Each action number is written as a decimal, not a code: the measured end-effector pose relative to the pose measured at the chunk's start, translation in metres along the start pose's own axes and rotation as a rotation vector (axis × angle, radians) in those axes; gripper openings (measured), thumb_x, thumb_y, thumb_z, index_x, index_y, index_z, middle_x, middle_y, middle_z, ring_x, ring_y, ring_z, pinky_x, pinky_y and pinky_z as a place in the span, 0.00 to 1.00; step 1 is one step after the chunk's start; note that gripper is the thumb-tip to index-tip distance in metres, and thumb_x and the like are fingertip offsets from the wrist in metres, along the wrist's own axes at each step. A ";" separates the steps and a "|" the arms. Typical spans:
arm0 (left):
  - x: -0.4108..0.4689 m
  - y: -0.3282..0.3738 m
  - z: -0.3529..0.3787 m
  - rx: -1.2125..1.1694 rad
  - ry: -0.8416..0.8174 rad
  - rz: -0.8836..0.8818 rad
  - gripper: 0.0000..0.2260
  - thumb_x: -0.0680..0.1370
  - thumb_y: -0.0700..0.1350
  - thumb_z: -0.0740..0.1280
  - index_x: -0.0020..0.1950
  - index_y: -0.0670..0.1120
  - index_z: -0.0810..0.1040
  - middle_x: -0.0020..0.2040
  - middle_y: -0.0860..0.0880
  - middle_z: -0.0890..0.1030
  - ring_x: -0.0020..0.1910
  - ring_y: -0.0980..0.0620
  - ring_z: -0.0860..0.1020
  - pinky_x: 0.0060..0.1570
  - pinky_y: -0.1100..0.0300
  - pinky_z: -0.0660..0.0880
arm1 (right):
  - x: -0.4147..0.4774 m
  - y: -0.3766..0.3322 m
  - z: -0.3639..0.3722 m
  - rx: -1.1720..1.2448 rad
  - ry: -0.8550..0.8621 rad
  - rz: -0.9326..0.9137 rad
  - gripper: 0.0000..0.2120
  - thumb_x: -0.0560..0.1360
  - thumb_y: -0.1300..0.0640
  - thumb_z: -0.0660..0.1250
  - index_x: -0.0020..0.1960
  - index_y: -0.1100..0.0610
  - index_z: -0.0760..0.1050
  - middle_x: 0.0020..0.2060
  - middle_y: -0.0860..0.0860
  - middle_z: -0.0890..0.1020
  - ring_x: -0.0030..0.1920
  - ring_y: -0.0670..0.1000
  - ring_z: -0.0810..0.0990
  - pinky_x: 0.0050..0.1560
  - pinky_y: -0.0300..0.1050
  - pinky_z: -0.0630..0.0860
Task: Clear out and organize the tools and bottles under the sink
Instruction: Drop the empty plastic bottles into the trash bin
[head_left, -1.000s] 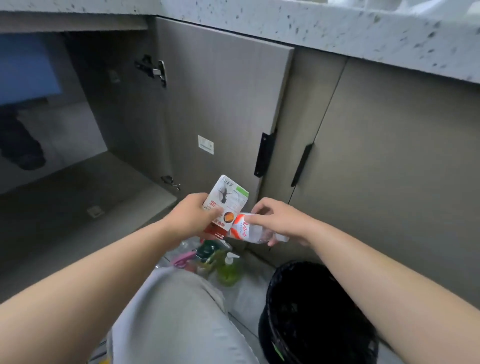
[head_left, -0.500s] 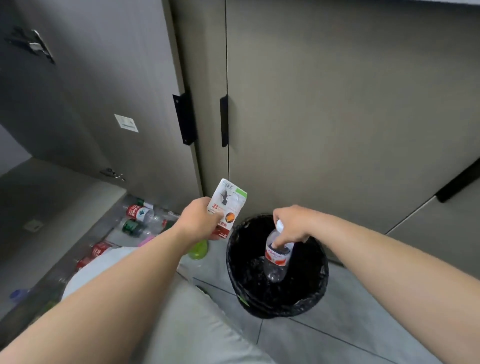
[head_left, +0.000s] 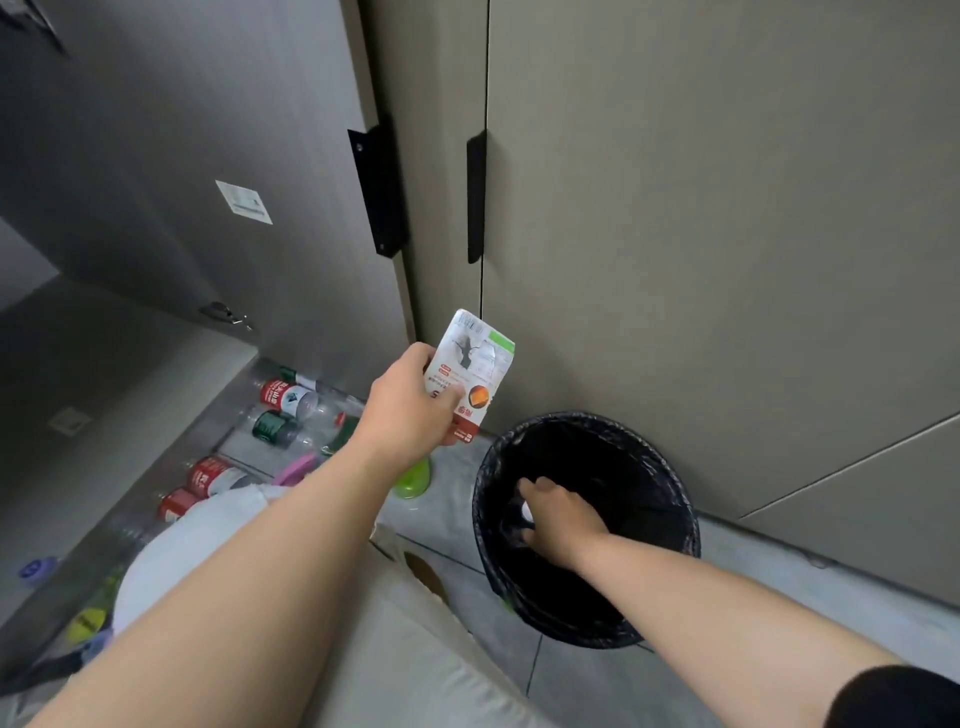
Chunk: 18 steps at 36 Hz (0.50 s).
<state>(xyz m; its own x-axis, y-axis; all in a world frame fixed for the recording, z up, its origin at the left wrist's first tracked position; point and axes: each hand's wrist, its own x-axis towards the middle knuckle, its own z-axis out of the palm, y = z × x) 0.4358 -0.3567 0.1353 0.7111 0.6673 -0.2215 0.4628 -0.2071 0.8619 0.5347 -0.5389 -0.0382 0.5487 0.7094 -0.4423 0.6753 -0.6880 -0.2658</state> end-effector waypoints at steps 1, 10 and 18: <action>0.002 0.000 0.001 -0.005 -0.008 0.000 0.06 0.81 0.43 0.68 0.55 0.52 0.74 0.52 0.52 0.82 0.38 0.52 0.86 0.30 0.61 0.81 | 0.002 -0.001 0.003 -0.008 0.002 0.003 0.26 0.74 0.49 0.70 0.68 0.49 0.64 0.61 0.53 0.74 0.56 0.61 0.80 0.45 0.48 0.72; 0.007 -0.004 0.010 0.078 -0.098 0.077 0.11 0.81 0.43 0.69 0.60 0.55 0.77 0.52 0.54 0.84 0.44 0.54 0.86 0.37 0.55 0.85 | 0.002 -0.003 0.004 0.107 -0.021 0.079 0.28 0.73 0.47 0.71 0.68 0.48 0.63 0.64 0.52 0.71 0.60 0.59 0.78 0.53 0.50 0.76; 0.003 -0.003 0.011 0.092 -0.157 0.059 0.10 0.80 0.43 0.70 0.61 0.53 0.77 0.53 0.53 0.84 0.44 0.53 0.86 0.39 0.55 0.85 | -0.009 0.008 -0.042 0.612 0.282 0.217 0.11 0.72 0.60 0.61 0.49 0.47 0.77 0.45 0.49 0.83 0.41 0.51 0.84 0.47 0.51 0.82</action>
<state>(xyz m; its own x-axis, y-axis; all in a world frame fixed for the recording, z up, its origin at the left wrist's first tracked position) 0.4422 -0.3624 0.1270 0.8090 0.5335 -0.2467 0.4594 -0.3122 0.8316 0.5565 -0.5443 -0.0007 0.8021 0.5020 -0.3236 0.1829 -0.7222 -0.6671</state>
